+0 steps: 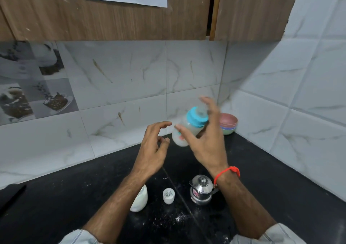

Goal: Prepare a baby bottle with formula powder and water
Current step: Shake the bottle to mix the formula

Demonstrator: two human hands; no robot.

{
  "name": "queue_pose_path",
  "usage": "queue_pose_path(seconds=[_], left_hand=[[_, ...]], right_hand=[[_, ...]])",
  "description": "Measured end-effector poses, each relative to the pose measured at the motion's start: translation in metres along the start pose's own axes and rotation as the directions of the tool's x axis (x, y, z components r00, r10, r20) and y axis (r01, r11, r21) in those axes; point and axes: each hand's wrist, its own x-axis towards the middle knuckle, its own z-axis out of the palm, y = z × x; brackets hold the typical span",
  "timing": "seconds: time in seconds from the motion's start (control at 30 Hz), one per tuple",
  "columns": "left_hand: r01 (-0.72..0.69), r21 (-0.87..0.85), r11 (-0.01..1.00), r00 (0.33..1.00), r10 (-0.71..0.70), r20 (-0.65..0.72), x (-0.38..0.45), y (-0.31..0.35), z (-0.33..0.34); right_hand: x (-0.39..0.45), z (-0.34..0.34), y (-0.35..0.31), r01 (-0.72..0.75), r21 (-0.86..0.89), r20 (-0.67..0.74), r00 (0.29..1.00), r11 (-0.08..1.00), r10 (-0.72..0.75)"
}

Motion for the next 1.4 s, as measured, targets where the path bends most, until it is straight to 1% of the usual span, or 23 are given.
queue_pose_path(seconds=[0.07,0.1,0.13,0.17,0.23,0.27,0.37,0.4,0.43,0.53,0.57,0.7,0.73,0.83,0.87,1.0,1.03,1.17,1.2,1.3,1.33,1.37,1.4], left_hand=[[0.004,-0.002,1.000,1.000,-0.004,-0.007,0.000,0.001,-0.001],[0.011,0.001,1.000,1.000,-0.011,-0.004,0.000,0.001,0.000],[0.014,0.003,1.000,1.000,-0.014,0.000,-0.001,0.002,0.000],[0.016,0.001,1.000,1.000,-0.016,0.001,-0.001,0.003,0.000],[0.015,-0.003,1.000,1.000,-0.015,0.000,-0.001,0.004,0.000],[0.009,-0.002,1.000,1.000,-0.009,-0.002,-0.001,0.005,0.000],[0.001,0.005,1.000,1.000,-0.001,-0.003,-0.001,0.004,0.002],[0.005,0.008,1.000,1.000,-0.005,0.000,-0.001,0.004,0.002],[0.005,0.009,1.000,1.000,-0.005,0.002,-0.001,0.004,0.003],[0.012,0.004,1.000,1.000,-0.012,0.006,-0.002,0.003,0.003],[0.009,0.002,1.000,1.000,-0.009,0.007,-0.002,0.003,0.003],[0.010,0.003,1.000,1.000,-0.010,0.006,-0.002,0.005,0.002],[0.015,0.002,1.000,1.000,-0.015,0.007,-0.002,0.006,0.002],[0.015,-0.007,1.000,1.000,-0.015,-0.001,-0.003,0.008,0.001],[0.013,-0.009,1.000,1.000,-0.013,-0.001,-0.003,0.008,0.001],[0.040,-0.029,0.999,0.999,-0.039,0.004,-0.004,0.006,0.000],[0.054,-0.045,0.998,0.999,-0.054,0.006,-0.003,0.006,0.001],[0.064,-0.079,0.995,0.998,-0.064,0.004,-0.003,0.009,0.002],[0.061,-0.077,0.995,0.998,-0.061,0.006,-0.003,0.010,0.002],[0.062,-0.071,0.996,0.998,-0.061,0.009,-0.003,0.011,0.002],[0.066,-0.072,0.995,0.998,-0.065,0.011,-0.003,0.011,0.003],[0.067,-0.076,0.995,0.998,-0.066,0.012,-0.004,0.011,0.003],[0.063,-0.082,0.995,0.998,-0.062,0.013,-0.004,0.011,0.003]], right_hand=[[0.004,-0.001,-0.002,0.056,0.070,-0.197,0.979,0.996,-0.041],[0.005,-0.002,-0.002,0.076,0.076,-0.223,0.973,0.994,-0.058],[0.006,-0.004,-0.001,0.084,0.044,-0.185,0.980,0.996,-0.075],[0.007,-0.004,0.000,0.065,-0.002,-0.087,0.994,0.998,-0.065],[0.007,-0.007,-0.001,-0.012,-0.055,0.091,0.996,0.998,0.017],[0.007,-0.007,-0.002,-0.018,-0.037,0.083,0.996,0.999,0.021],[0.011,-0.007,-0.006,0.066,0.023,-0.133,0.989,0.998,-0.062],[0.012,-0.007,-0.004,0.094,0.000,-0.157,0.983,0.996,-0.093],[0.011,-0.007,-0.002,0.096,-0.023,-0.119,0.988,0.995,-0.098],[0.004,-0.004,0.002,-0.042,-0.108,0.185,0.981,0.993,0.061],[0.002,-0.004,0.002,-0.050,-0.103,0.184,0.981,0.993,0.068],[0.005,0.000,-0.002,0.050,-0.010,-0.102,0.993,0.999,-0.051],[0.006,0.000,-0.001,0.064,-0.030,-0.090,0.994,0.997,-0.067],[0.006,-0.002,-0.001,-0.046,-0.108,0.175,0.982,0.993,0.065],[0.005,-0.003,-0.001,-0.052,-0.112,0.187,0.980,0.992,0.072],[0.013,-0.006,-0.009,0.050,-0.024,-0.052,0.997,0.998,-0.051],[0.015,-0.007,-0.009,0.070,-0.034,-0.056,0.996,0.997,-0.072],[0.014,-0.009,-0.010,-0.002,-0.168,0.255,0.966,0.986,0.046],[0.013,-0.009,-0.011,-0.010,-0.162,0.249,0.967,0.987,0.050],[0.014,-0.008,-0.014,0.034,-0.074,0.042,0.999,0.997,-0.031],[0.012,-0.008,-0.013,0.053,-0.071,0.013,0.999,0.996,-0.052],[0.010,-0.007,-0.011,0.040,-0.081,0.043,0.998,0.996,-0.037],[0.008,-0.007,-0.011,-0.002,-0.106,0.136,0.991,0.994,0.016]])
